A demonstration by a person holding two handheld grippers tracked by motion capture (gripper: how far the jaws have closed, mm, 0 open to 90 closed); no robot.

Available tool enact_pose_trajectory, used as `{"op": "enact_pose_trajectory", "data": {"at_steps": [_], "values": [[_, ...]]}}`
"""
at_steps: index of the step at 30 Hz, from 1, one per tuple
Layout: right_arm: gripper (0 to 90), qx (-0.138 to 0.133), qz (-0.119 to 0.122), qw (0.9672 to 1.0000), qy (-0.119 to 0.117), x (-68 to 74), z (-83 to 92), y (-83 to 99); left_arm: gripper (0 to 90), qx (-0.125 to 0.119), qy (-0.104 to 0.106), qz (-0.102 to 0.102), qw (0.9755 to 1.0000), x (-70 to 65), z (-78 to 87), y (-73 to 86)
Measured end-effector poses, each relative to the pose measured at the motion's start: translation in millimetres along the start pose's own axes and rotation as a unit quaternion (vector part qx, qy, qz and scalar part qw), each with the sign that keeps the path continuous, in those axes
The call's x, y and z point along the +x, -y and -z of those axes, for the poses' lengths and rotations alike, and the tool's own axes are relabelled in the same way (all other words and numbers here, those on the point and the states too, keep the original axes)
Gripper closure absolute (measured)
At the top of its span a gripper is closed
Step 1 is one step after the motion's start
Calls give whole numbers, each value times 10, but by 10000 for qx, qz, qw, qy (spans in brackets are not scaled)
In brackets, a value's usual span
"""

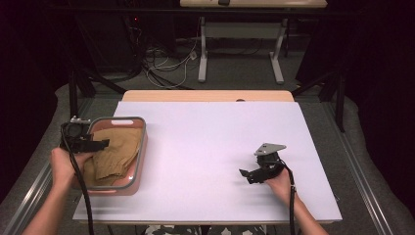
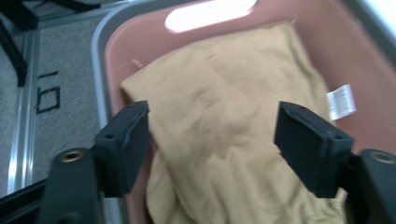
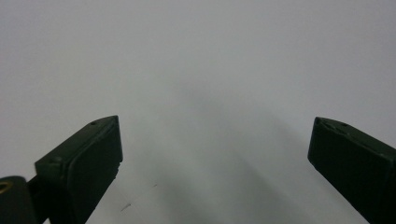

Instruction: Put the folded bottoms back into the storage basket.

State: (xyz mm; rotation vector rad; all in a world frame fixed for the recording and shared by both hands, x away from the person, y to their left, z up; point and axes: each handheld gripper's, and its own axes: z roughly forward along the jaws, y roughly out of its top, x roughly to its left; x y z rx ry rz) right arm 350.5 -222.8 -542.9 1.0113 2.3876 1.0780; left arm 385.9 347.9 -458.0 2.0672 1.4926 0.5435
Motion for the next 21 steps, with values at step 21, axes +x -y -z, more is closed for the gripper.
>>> {"op": "enact_pose_trajectory", "data": {"at_steps": [21], "values": [[23, 49, 90, 9999, -103, 55, 14, -23, 52, -358, 559, -684, 9954, -553, 71, -144]]}}
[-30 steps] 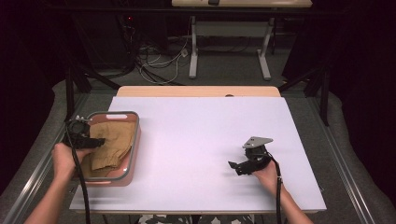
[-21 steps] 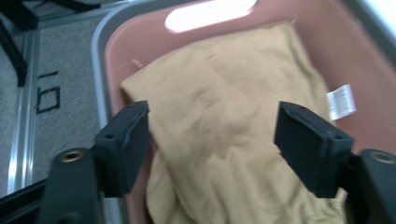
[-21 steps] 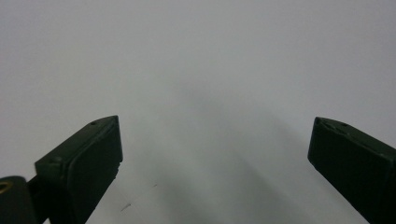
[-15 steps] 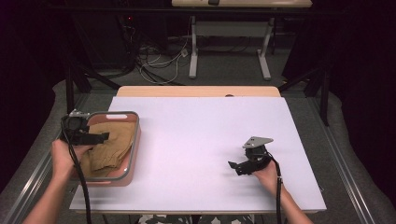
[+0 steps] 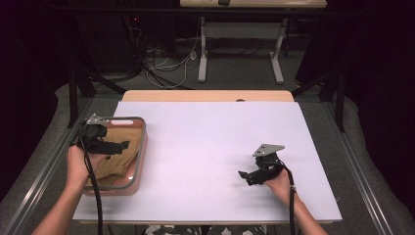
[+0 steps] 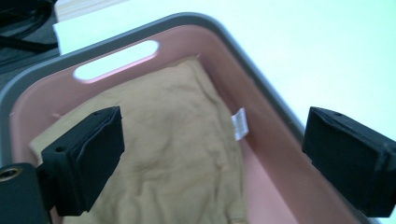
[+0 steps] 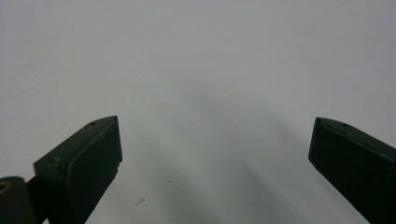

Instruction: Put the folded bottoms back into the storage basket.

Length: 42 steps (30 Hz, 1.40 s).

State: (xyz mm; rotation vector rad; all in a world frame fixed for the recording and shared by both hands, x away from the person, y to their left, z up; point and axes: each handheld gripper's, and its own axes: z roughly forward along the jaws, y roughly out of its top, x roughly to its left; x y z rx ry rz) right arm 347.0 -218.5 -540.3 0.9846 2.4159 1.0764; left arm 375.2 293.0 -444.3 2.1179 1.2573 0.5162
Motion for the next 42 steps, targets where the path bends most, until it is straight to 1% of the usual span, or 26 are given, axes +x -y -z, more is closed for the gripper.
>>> {"op": "enact_pose_trajectory", "data": {"at_steps": [5, 6, 8, 10, 12, 14, 15, 16, 18, 19, 21, 25, 26, 28, 29, 30, 31, 32, 33, 35, 37, 40, 41, 42], "values": [[22, 27, -4, 10000, 15, 11, 10, -1, 30, -26, 101, -158, 9998, -92, -24, -27], [22, 29, 3, 10000, 5, 9, 11, 0, 25, -28, 118, -149, 9998, -113, -30, -31], [22, 55, 8, 10000, -5, 10, 14, 0, 14, -48, 164, -201, 9997, -149, -42, -39], [22, -3, -21, 10000, -7, 21, 13, 2, 7, -57, 194, -226, 9995, -195, -57, -42], [21, 29, -1, 10000, -9, 25, 22, -1, 2, -50, 245, -251, 9994, -247, -78, -44], [20, 19, -36, 10000, -11, 36, 26, 1, 1, -31, 333, -288, 9990, -297, -93, -46], [20, 1, -53, 10000, -54, 41, 31, 8, 1, -20, 331, -343, 9989, -322, -93, -52], [19, 35, -47, 10000, -64, 46, 43, 16, 1, -56, 388, -351, 9986, -352, -96, -58], [19, 55, -62, 10000, -48, 59, 66, 37, 1, -85, 412, -452, 9981, -402, -87, -77], [19, 22, -64, 10000, -72, 61, 73, 46, 1, -116, 440, -451, 9979, -434, -85, -83], [19, 35, -68, 9999, -65, 67, 95, 60, 1, -103, 492, -533, 9973, -488, -78, -101], [19, -2, -62, 10000, -34, 81, 129, 73, 1, -174, 591, -652, 9960, -602, -80, -120], [19, -23, -64, 10000, -61, 85, 136, 77, 1, -164, 610, -663, 9958, -633, -80, -120], [19, -15, -14, 10000, -38, 90, 146, 83, 1, -198, 653, -741, 9949, -693, -97, -113], [19, 28, -64, 10000, -56, 100, 156, 87, 1, -194, 680, -761, 9946, -719, -108, -107], [19, -7, -60, 10000, -65, 103, 153, 92, 1, -190, 702, -789, 9942, -740, -120, -99], [19, 37, -47, 9999, -95, 101, 161, 93, 1, -184, 728, -806, 9939, -759, -131, -92], [19, -21, -43, 10000, -52, 106, 157, 99, 1, -166, 750, -823, 9936, -778, -140, -86], [19, -36, -52, 10000, -68, 110, 162, 101, 1, -165, 770, -841, 9933, -796, -149, -80], [19, -20, -66, 10000, -58, 123, 172, 106, 1, -120, 813, -871, 9928, -824, -163, -72], [20, -53, -9, 10000, -71, 129, 170, 112, 1, -128, 843, -906, 9922, -856, -182, -58], [19, 2, -22, 10000, -41, 143, 189, 121, 1, -105, 882, -923, 9918, -891, -205, -40], [19, -9, -32, 10000, -75, 145, 189, 126, 1, -116, 889, -921, 9917, -903, -216, -32], [19, -31, -11, 10000, -52, 144, 193, 129, 1, -104, 899, -936, 9915, -913, -228, -24]]}}
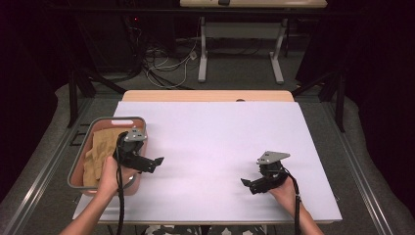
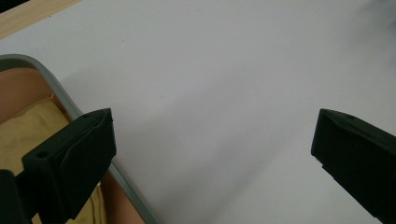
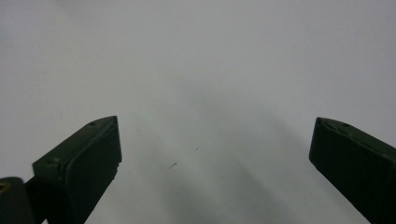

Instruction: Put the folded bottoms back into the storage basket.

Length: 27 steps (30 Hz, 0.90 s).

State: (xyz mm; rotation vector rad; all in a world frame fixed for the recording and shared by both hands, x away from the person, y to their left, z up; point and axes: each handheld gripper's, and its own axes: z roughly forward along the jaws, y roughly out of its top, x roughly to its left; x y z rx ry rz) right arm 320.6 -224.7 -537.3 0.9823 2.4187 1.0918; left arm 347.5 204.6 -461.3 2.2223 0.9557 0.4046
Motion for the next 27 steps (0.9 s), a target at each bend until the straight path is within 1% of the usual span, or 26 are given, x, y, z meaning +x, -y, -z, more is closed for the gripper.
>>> {"op": "enact_pose_trajectory", "data": {"at_steps": [2, 4, 7, 8, 9, 10, 11, 15, 16, 17, 18, 20, 23, 25, 26, 27], "values": [[19, 37, -58, 10000, -46, 13, 13, 12, 1, 18, 36, 13, 10000, -16, -33, 14], [18, 10, 3, 10000, -14, 12, 16, 23, 0, 45, 73, 7, 10000, -36, -70, 24], [16, 22, -49, 10000, -15, 30, 30, 35, 0, 56, 117, -37, 9999, -78, -102, 26], [15, 21, -37, 10000, -56, 32, 34, 38, 0, 68, 108, -57, 9999, -94, -114, 27], [14, 21, -6, 10000, -49, 31, 40, 41, 0, 79, 113, -81, 9999, -109, -124, 29], [14, 89, -36, 9999, -57, 39, 54, 42, 0, 87, 115, -98, 9998, -125, -135, 31], [13, 23, -29, 10000, -47, 43, 51, 49, 0, 94, 123, -123, 9998, -136, -148, 35], [12, 2, -34, 10000, -39, 57, 63, 73, 0, 133, 160, -151, 9997, -184, -200, 55], [12, 46, 8, 10000, -50, 53, 69, 76, 0, 125, 167, -172, 9996, -201, -203, 57], [12, 35, 1, 10000, -54, 57, 70, 83, 0, 108, 179, -182, 9996, -219, -205, 59], [11, 98, -35, 9999, -54, 67, 78, 86, 0, 119, 158, -216, 9996, -237, -207, 59], [11, 39, 0, 10000, -5, 75, 73, 98, 0, 123, 113, -302, 9994, -276, -214, 59], [11, 57, -12, 10000, -21, 83, 88, 104, 0, 161, 154, -325, 9992, -313, -219, 59], [11, 56, 9, 10000, -31, 89, 102, 118, 0, 198, 162, -385, 9989, -378, -233, 61], [11, 57, -48, 10000, -66, 99, 104, 126, 0, 197, 181, -403, 9988, -397, -243, 64], [11, 70, 16, 10000, -49, 93, 109, 132, 0, 228, 204, -413, 9987, -420, -253, 69]]}}
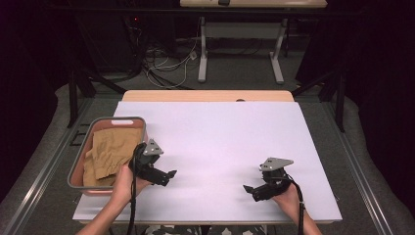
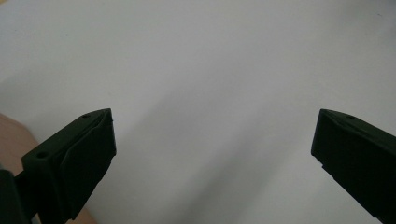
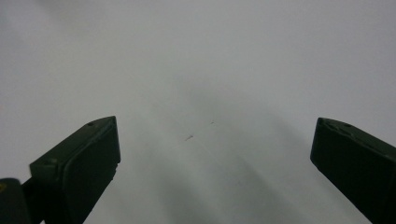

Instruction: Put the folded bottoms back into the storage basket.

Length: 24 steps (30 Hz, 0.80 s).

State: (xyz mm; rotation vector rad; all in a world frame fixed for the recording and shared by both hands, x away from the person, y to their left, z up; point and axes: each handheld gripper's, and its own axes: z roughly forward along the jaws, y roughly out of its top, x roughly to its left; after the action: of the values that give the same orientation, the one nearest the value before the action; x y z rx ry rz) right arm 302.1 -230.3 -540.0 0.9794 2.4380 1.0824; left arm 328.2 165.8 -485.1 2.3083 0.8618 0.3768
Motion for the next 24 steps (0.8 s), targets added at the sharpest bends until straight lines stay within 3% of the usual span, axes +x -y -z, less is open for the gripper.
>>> {"op": "enact_pose_trajectory", "data": {"at_steps": [16, 24], "values": [[10, 16, 47, 10000, -12, 59, 42, 47, 0, 96, 295, -193, 9993, -313, -181, 143], [10, 51, 41, 10000, -21, 116, 80, 103, 0, 65, 342, -204, 9992, -368, -212, 224]]}}
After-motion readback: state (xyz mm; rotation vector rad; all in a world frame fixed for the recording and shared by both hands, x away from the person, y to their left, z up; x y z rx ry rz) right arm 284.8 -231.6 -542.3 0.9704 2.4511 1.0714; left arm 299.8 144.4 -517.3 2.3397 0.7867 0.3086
